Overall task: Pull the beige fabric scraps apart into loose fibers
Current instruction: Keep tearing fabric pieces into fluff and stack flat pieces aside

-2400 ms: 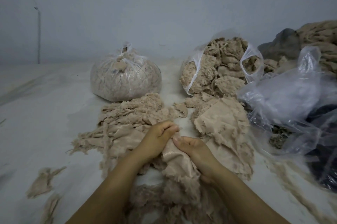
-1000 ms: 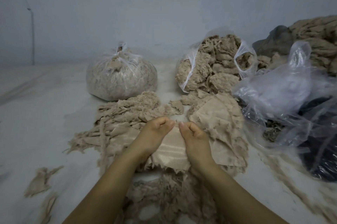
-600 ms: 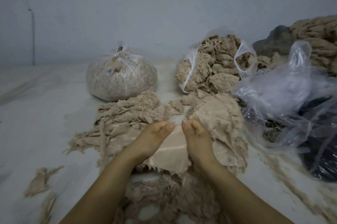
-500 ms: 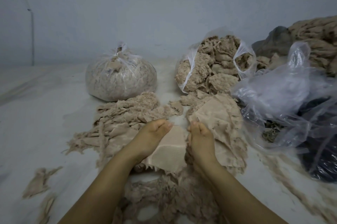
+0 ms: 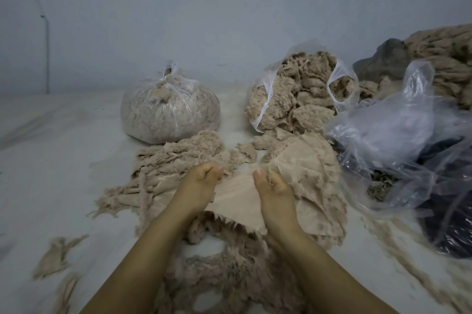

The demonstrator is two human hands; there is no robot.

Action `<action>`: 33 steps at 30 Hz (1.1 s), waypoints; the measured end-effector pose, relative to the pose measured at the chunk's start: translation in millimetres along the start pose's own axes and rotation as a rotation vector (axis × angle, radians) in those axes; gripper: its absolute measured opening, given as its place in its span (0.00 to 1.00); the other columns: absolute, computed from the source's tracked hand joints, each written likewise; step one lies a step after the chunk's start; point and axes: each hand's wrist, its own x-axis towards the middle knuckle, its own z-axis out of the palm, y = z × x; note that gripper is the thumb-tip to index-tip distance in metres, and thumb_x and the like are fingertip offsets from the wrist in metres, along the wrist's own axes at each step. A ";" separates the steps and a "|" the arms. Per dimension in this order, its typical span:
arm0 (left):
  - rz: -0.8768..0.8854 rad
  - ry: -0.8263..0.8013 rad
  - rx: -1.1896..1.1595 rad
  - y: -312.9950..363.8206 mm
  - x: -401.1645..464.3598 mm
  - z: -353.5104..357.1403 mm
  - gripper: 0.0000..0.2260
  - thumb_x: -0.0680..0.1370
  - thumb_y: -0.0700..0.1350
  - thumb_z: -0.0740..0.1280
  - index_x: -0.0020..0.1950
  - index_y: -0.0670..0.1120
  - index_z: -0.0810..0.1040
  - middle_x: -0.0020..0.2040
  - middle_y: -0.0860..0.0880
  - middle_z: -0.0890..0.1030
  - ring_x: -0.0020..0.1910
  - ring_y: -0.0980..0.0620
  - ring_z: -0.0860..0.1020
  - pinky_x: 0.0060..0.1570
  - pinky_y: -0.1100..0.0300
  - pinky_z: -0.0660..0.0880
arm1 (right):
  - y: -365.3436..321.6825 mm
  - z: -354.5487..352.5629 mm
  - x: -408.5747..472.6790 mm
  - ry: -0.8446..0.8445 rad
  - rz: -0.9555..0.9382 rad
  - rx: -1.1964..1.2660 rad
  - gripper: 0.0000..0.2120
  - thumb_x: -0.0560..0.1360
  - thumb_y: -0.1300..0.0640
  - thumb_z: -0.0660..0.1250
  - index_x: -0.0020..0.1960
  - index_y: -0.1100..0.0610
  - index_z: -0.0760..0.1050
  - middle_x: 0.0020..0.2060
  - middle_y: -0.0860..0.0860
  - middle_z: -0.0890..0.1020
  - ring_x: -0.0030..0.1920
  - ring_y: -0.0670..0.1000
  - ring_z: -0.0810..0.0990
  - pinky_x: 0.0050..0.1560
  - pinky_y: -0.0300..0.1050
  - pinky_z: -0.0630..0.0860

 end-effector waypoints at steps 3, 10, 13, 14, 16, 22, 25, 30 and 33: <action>-0.010 0.228 0.077 -5.6 5.0 -8.8 0.17 0.81 0.45 0.59 0.31 0.46 0.66 0.27 0.51 0.66 0.26 0.55 0.64 0.26 0.64 0.61 | -3.2 -2.5 4.8 0.084 -0.003 0.049 0.08 0.80 0.52 0.61 0.53 0.53 0.78 0.46 0.41 0.84 0.49 0.40 0.80 0.49 0.31 0.75; -0.538 -0.270 -0.518 20.3 -24.5 16.6 0.37 0.69 0.74 0.49 0.47 0.42 0.74 0.28 0.45 0.80 0.17 0.55 0.68 0.18 0.68 0.62 | -10.4 7.9 16.2 0.284 -0.313 -0.119 0.11 0.82 0.53 0.56 0.41 0.52 0.69 0.32 0.42 0.74 0.32 0.33 0.71 0.36 0.29 0.68; -0.404 -0.330 -0.547 31.3 -38.0 44.8 0.26 0.75 0.68 0.52 0.46 0.50 0.79 0.22 0.50 0.73 0.18 0.56 0.68 0.19 0.68 0.63 | -6.1 14.5 16.5 0.296 -0.408 -0.199 0.15 0.82 0.56 0.57 0.37 0.49 0.63 0.26 0.41 0.72 0.27 0.36 0.70 0.30 0.27 0.65; -0.319 -0.235 -0.525 30.0 -38.1 51.1 0.20 0.78 0.62 0.55 0.42 0.49 0.77 0.22 0.52 0.70 0.18 0.57 0.66 0.19 0.69 0.61 | -5.8 13.9 17.2 0.292 -0.427 -0.226 0.15 0.82 0.56 0.57 0.37 0.48 0.63 0.26 0.41 0.73 0.28 0.36 0.70 0.30 0.27 0.65; -0.228 -0.052 -0.479 27.6 -34.5 53.9 0.13 0.80 0.50 0.60 0.39 0.45 0.69 0.24 0.51 0.68 0.18 0.58 0.63 0.18 0.68 0.59 | -6.3 8.8 20.0 0.307 -0.432 -0.243 0.15 0.81 0.56 0.58 0.37 0.48 0.63 0.26 0.42 0.72 0.28 0.36 0.71 0.30 0.28 0.66; -0.222 -0.012 -0.332 7.0 -28.5 21.0 0.09 0.81 0.45 0.60 0.41 0.44 0.69 0.23 0.54 0.67 0.17 0.59 0.60 0.18 0.66 0.57 | -13.7 -53.1 48.0 0.222 -0.144 -0.519 0.11 0.81 0.51 0.60 0.41 0.55 0.68 0.33 0.45 0.70 0.35 0.44 0.72 0.38 0.41 0.65; -0.119 -0.245 -0.039 3.6 -35.8 16.5 0.09 0.80 0.48 0.63 0.45 0.45 0.77 0.28 0.55 0.75 0.21 0.62 0.69 0.24 0.68 0.66 | -6.5 -80.6 46.6 0.140 -0.013 -0.904 0.11 0.78 0.49 0.64 0.53 0.56 0.70 0.45 0.49 0.74 0.47 0.51 0.73 0.47 0.47 0.71; -0.084 -0.632 0.334 1.4 -52.8 41.2 0.18 0.69 0.56 0.74 0.56 0.52 0.79 0.44 0.54 0.78 0.42 0.59 0.76 0.45 0.63 0.74 | -3.0 -77.4 11.1 -0.159 -0.260 -0.806 0.07 0.75 0.54 0.67 0.38 0.48 0.76 0.36 0.42 0.79 0.39 0.39 0.75 0.42 0.37 0.69; -0.013 -0.623 0.316 -2.5 -55.5 47.8 0.04 0.74 0.46 0.71 0.48 0.49 0.82 0.42 0.53 0.81 0.40 0.62 0.75 0.45 0.63 0.74 | 0.6 -74.6 -7.0 -0.579 -0.110 -0.895 0.04 0.72 0.49 0.73 0.41 0.49 0.81 0.38 0.43 0.78 0.38 0.39 0.75 0.41 0.31 0.70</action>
